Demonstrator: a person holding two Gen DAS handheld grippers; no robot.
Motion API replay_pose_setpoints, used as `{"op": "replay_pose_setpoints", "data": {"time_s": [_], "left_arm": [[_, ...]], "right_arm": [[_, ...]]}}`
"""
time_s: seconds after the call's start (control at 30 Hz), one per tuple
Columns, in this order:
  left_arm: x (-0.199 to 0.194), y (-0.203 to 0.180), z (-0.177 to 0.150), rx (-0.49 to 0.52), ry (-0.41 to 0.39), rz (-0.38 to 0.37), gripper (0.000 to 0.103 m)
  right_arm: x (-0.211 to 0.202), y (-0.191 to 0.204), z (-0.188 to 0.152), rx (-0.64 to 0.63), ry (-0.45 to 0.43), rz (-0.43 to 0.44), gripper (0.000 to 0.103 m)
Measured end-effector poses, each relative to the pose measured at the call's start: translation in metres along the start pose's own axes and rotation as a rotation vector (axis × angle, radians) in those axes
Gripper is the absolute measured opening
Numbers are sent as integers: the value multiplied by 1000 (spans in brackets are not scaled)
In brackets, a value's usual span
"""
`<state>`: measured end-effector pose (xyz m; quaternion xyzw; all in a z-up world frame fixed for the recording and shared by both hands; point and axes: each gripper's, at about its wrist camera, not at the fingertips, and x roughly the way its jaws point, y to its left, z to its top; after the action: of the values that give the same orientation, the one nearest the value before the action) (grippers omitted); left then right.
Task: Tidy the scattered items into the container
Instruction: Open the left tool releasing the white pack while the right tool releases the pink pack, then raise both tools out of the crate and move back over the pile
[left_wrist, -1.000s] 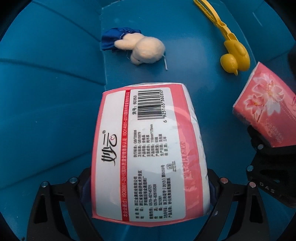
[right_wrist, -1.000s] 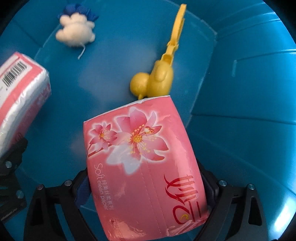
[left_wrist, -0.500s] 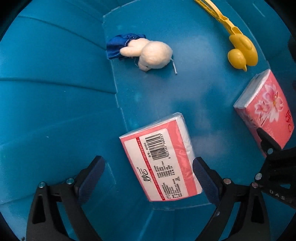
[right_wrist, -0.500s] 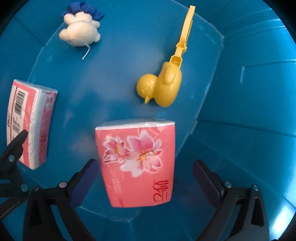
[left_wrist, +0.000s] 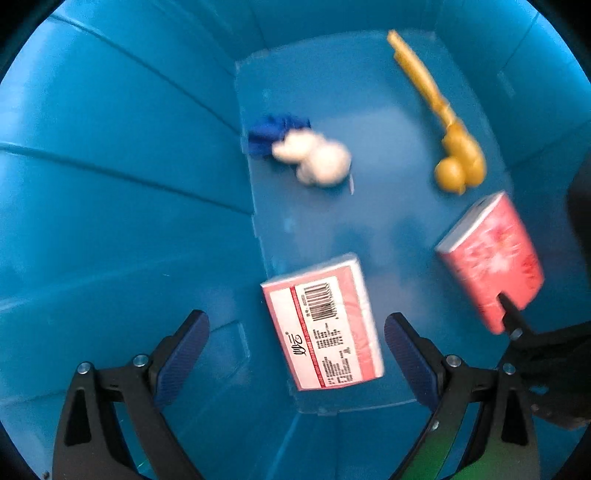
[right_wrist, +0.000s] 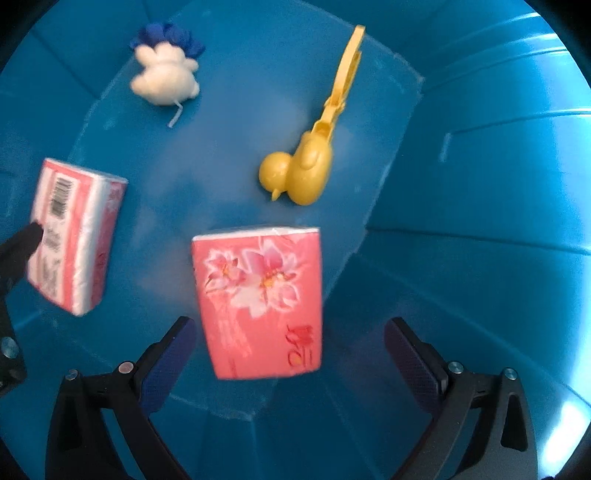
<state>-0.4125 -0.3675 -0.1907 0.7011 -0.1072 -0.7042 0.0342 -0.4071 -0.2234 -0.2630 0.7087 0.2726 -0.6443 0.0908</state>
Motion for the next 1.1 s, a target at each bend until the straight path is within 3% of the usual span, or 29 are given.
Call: {"op": "replay_pose_setpoints", "data": {"time_s": [0.1, 0.17, 0.27, 0.5, 0.8, 0.93, 1.1], "left_arm": [[-31, -2, 12, 4, -48, -26, 97], [-67, -33, 2, 7, -91, -53, 97], [-103, -31, -15, 13, -189, -101, 97], [-162, -14, -70, 14, -345, -203, 97], [-189, -14, -122, 1, -485, -176, 97], [-201, -34, -139, 5, -523, -170, 97], [-224, -73, -159, -6, -627, -142, 97]], "right_arm": [[-32, 16, -15, -16, -32, -11, 102], [-50, 7, -32, -29, -73, -7, 102], [-95, -2, -29, -43, -152, 22, 102], [-156, -8, -77, -51, -314, 52, 102], [-188, -16, -144, -15, -452, 84, 103], [-196, -31, -177, 19, -525, 119, 103], [-203, -74, -232, 83, -636, 156, 103]]}}
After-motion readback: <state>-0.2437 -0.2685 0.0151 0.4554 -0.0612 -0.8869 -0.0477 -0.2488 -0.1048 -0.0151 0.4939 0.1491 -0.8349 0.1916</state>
